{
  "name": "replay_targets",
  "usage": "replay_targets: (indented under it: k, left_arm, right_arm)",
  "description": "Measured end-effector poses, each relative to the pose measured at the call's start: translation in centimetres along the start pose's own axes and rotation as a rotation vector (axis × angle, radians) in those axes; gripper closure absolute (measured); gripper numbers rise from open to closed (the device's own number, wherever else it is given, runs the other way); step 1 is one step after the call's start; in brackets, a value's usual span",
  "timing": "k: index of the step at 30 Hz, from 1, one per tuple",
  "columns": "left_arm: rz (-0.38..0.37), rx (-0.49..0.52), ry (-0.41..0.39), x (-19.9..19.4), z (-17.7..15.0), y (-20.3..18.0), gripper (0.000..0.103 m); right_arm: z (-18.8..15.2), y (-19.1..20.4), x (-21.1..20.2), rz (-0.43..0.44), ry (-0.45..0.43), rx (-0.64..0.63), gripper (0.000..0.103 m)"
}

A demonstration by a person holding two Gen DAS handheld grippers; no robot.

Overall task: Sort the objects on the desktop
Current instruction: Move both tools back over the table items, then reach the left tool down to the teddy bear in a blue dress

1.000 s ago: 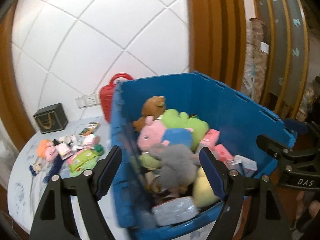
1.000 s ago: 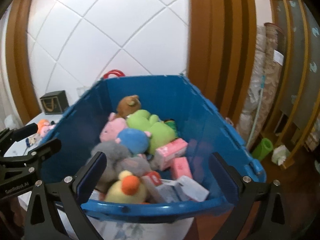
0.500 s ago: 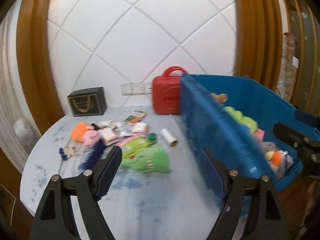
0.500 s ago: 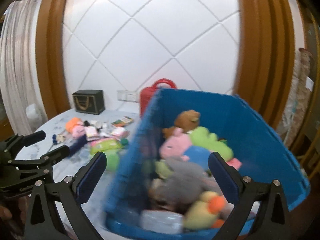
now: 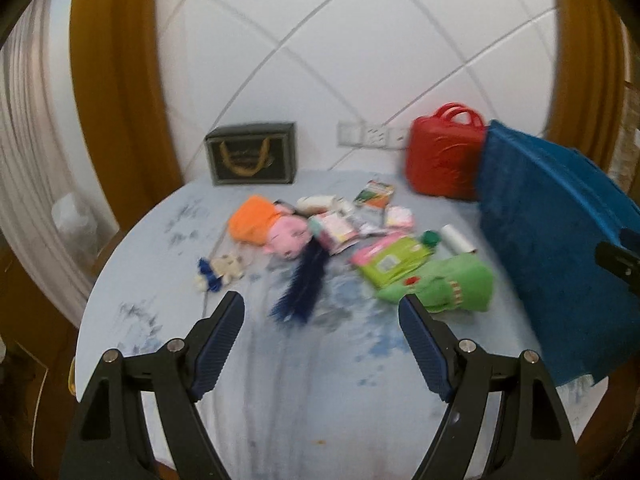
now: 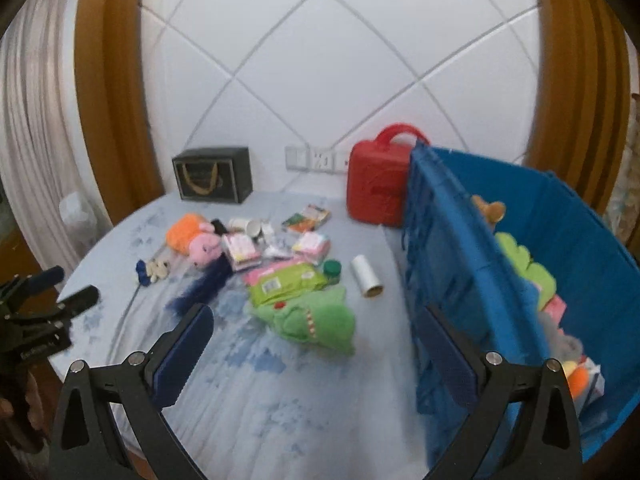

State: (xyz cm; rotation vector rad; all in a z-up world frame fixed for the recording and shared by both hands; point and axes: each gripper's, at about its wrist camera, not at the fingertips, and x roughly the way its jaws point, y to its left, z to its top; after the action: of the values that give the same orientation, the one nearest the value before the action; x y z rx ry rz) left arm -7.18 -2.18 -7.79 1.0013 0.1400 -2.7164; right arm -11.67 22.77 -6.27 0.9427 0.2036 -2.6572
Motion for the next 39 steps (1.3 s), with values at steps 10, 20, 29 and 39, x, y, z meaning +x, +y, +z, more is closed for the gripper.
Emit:
replay_targets:
  k: [10,20,29,39]
  left_arm:
    - [0.155,-0.132,0.1,6.2,0.4,8.5,0.024]
    - [0.184,-0.209,0.23,14.5,0.1,15.3,0.024]
    - [0.093,-0.17,0.335,25.7,2.2,19.2,0.024]
    - [-0.019,-0.095,0.446,35.5,1.5,17.5,0.046]
  right_arm:
    - [3.3,1.0,9.3,0.05,0.066,-0.038,0.0]
    - [4.8,5.6,20.7,0.109,0.199,-0.066,0.0]
    - [6.4,10.3,29.5,0.059,0.294,-0.03,0.0]
    - [7.0,12.3,39.1,0.072,0.395,-0.023,0.0]
